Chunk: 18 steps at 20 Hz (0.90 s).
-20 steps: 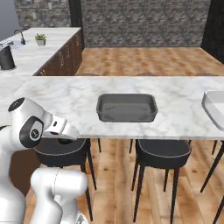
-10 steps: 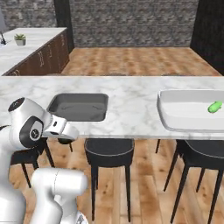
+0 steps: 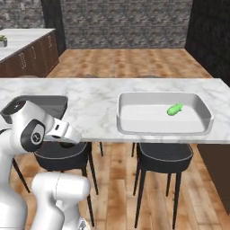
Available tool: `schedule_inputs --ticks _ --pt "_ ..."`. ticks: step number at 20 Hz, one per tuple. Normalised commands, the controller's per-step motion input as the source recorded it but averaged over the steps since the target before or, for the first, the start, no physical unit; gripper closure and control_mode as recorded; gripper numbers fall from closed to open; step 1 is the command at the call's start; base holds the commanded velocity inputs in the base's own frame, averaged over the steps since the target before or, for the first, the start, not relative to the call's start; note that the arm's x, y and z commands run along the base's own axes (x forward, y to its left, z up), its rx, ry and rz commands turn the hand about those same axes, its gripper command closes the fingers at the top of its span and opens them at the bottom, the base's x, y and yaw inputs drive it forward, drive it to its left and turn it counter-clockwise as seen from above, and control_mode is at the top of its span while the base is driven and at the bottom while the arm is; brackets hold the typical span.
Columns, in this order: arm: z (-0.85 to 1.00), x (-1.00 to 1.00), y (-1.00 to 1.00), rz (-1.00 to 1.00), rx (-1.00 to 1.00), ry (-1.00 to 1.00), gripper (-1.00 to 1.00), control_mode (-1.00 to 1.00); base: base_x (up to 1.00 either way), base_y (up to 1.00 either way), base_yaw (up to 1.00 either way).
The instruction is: Place the cold items (corn and squash) from the fridge in one tupperware on the dining counter. Place the warm items (kebab skewer and hot dog) in the stove area in another tupperware.
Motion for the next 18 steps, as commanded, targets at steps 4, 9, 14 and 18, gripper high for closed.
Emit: schedule_inputs --ticks 4,9,14,18 --pt "0.0 0.0 0.0 0.0 0.0 0.0 1.0 1.0 0.25 -0.53 0.02" --pt "0.0 0.0 0.0 0.0 0.0 0.0 1.0 1.0 0.24 -0.26 0.0" --pt "0.0 0.0 0.0 0.0 0.0 0.0 1.0 1.0 0.48 -0.23 0.0" --pt "0.0 0.0 0.0 0.0 0.0 0.0 1.0 1.0 0.61 -0.41 0.0"
